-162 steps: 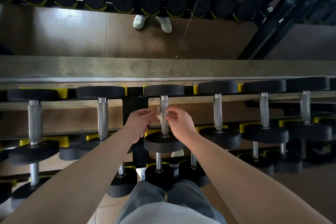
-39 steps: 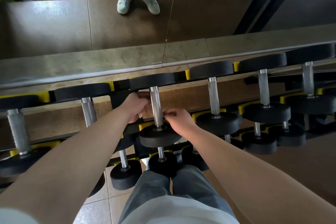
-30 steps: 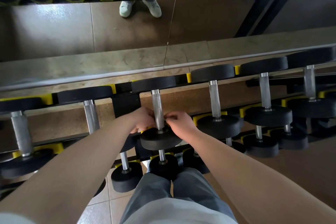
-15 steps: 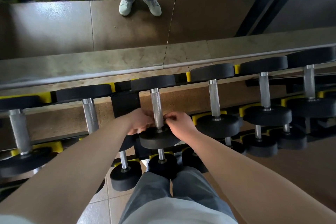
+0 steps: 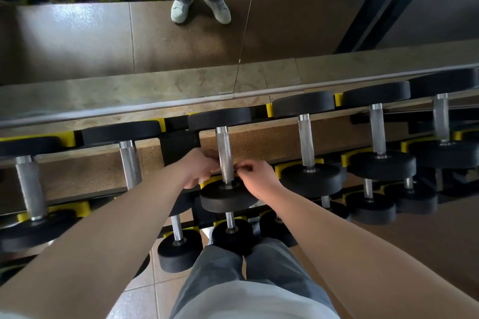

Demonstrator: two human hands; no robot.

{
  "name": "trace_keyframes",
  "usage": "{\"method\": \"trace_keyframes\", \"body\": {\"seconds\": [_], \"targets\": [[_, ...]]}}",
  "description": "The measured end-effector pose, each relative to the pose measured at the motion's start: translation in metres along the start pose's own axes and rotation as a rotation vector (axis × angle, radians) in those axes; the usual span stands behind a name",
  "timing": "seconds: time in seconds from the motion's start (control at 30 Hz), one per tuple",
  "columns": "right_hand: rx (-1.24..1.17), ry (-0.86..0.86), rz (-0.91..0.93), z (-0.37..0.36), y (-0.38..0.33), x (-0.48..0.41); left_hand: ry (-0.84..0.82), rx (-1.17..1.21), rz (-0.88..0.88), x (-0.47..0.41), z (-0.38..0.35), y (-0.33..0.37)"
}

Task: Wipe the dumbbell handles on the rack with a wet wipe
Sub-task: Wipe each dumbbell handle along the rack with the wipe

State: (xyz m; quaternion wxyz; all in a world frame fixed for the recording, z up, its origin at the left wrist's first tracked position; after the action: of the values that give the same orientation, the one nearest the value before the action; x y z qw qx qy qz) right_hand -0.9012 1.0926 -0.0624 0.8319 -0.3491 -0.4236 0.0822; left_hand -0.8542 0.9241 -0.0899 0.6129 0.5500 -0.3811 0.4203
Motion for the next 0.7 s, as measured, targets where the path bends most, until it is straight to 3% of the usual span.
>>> {"method": "trace_keyframes", "body": {"seconds": [0.07,0.13,0.3,0.37,0.47,0.63,0.7], "targets": [[0.003,-0.004,-0.001,0.000,-0.002,0.000,-0.053,-0.159,0.021,0.007,0.001,-0.003],[0.006,0.010,0.012,0.002,-0.006,0.002,-0.092,-0.149,0.058,0.011,0.007,-0.010],[-0.032,0.171,0.185,0.009,-0.024,0.013,-0.114,0.229,0.041,0.014,0.029,-0.024],[-0.078,0.120,0.269,0.003,-0.036,0.016,-0.218,0.377,0.014,0.026,0.022,-0.019],[-0.059,0.091,0.343,-0.004,-0.051,0.016,-0.249,0.461,-0.017,0.035,0.014,-0.010],[-0.281,0.272,0.150,0.018,-0.041,-0.004,-0.052,0.375,-0.033,0.027,0.008,-0.014],[-0.321,0.266,0.074,0.025,-0.039,-0.013,-0.005,0.366,-0.052,0.025,0.004,-0.015]]}}
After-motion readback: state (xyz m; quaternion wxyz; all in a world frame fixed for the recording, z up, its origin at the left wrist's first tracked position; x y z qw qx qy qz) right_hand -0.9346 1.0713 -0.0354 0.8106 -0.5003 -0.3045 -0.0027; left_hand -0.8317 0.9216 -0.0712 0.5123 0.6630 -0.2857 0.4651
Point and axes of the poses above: each hand's wrist, its own x-axis away from the middle knuckle, its own z-axis out of the back of the hand, y = z × x, the point moved 5 cm from there along -x, towards the middle knuckle, and after that the axes turned 8 degrees about z, right-handed, at the moved point
